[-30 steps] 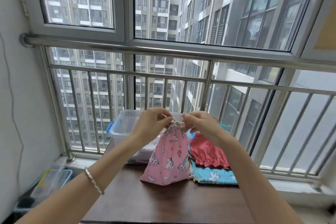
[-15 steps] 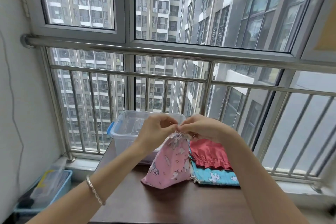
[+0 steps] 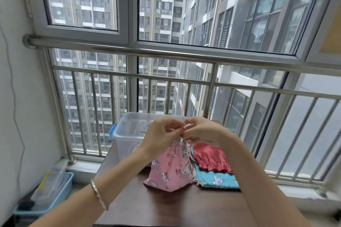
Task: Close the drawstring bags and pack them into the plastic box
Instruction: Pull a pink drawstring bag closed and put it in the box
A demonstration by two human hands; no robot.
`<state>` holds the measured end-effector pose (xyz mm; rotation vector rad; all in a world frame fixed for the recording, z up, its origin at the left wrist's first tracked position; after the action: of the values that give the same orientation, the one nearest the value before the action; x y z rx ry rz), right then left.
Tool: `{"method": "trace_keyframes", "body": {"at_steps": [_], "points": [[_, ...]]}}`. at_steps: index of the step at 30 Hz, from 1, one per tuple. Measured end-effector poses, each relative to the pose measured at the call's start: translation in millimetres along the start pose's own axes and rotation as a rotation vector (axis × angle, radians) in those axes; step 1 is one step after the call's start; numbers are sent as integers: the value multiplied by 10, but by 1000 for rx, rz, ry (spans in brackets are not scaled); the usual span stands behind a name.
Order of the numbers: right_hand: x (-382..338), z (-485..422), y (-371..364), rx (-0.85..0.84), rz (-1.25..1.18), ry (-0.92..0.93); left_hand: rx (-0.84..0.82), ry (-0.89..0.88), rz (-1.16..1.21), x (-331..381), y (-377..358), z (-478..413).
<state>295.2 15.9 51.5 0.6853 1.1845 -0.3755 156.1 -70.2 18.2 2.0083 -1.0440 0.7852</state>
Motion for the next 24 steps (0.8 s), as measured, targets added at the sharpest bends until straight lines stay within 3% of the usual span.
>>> {"method": "trace_keyframes", "body": {"at_steps": [4, 9, 14, 18, 24], "points": [[-8, -14, -13, 97, -84, 105, 0, -13, 50, -4, 8, 2], [7, 7, -42, 178, 56, 224, -39, -17, 21, 18, 60, -54], [29, 66, -50, 185, 91, 330, -83, 109, -26, 26, 138, -135], [5, 132, -63, 168, 138, 410, -212, 320, 136, 2, 169, -197], [8, 157, -52, 203, 168, 514, -322, 374, 154, 10, 199, -257]]}}
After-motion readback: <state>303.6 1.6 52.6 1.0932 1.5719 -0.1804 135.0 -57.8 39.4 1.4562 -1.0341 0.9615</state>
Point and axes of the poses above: each hand's wrist, its own z-axis away from the middle knuckle, its own y-axis out of the back of the hand, x = y × z, the point moved 1 cm from there along -z, towards the middle knuckle
